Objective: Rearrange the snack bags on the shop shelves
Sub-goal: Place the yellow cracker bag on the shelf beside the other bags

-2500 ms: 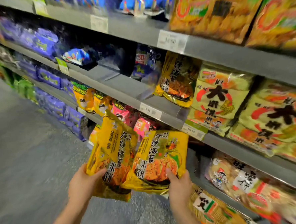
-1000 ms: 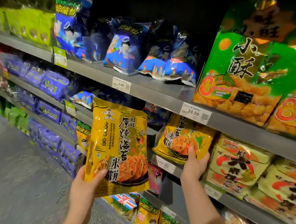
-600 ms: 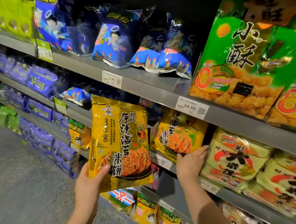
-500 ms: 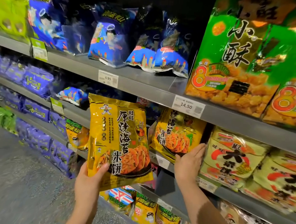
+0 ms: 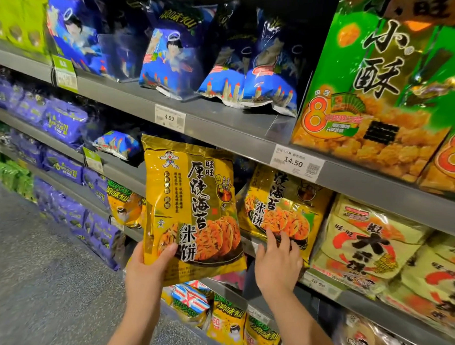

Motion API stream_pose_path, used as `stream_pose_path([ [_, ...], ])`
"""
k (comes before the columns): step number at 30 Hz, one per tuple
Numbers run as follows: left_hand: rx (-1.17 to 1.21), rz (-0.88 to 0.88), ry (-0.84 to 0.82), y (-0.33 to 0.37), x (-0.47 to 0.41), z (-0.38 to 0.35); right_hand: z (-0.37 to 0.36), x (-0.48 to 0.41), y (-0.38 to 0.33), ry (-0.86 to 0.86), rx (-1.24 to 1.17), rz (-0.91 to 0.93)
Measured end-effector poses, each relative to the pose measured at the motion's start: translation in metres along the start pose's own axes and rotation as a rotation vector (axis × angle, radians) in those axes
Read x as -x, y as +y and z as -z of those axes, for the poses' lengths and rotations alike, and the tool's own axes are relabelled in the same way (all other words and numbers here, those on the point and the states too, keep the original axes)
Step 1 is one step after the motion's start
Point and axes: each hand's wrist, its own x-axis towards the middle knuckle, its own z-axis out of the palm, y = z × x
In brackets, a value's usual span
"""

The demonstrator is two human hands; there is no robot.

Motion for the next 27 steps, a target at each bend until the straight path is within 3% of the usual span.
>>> stream_pose_path([
  [6, 0.026, 0.010, -0.039, 0.003, 0.000, -0.002, 0.004, -0.026, -0.001, -0.233, 0.008, -0.017],
  [10, 0.048, 0.032, -0.062, 0.003, 0.003, -0.007, 0.006, -0.010, -0.003, -0.030, -0.170, 0.001],
  [13, 0.045, 0.042, -0.096, 0.000, 0.005, -0.011, 0.013, 0.009, -0.005, 0.159, -0.548, 0.041],
  [17, 0.048, 0.050, -0.130, 0.002, 0.010, -0.023, 0.025, 0.034, -0.006, 0.032, -0.965, -0.024],
  [21, 0.056, 0.070, -0.220, -0.001, 0.012, -0.032, 0.028, 0.044, -0.004, -0.073, -1.025, -0.099],
  [27, 0.066, 0.141, -0.367, -0.004, 0.012, -0.042, 0.033, 0.057, 0.016, -0.023, -1.128, -0.187],
])
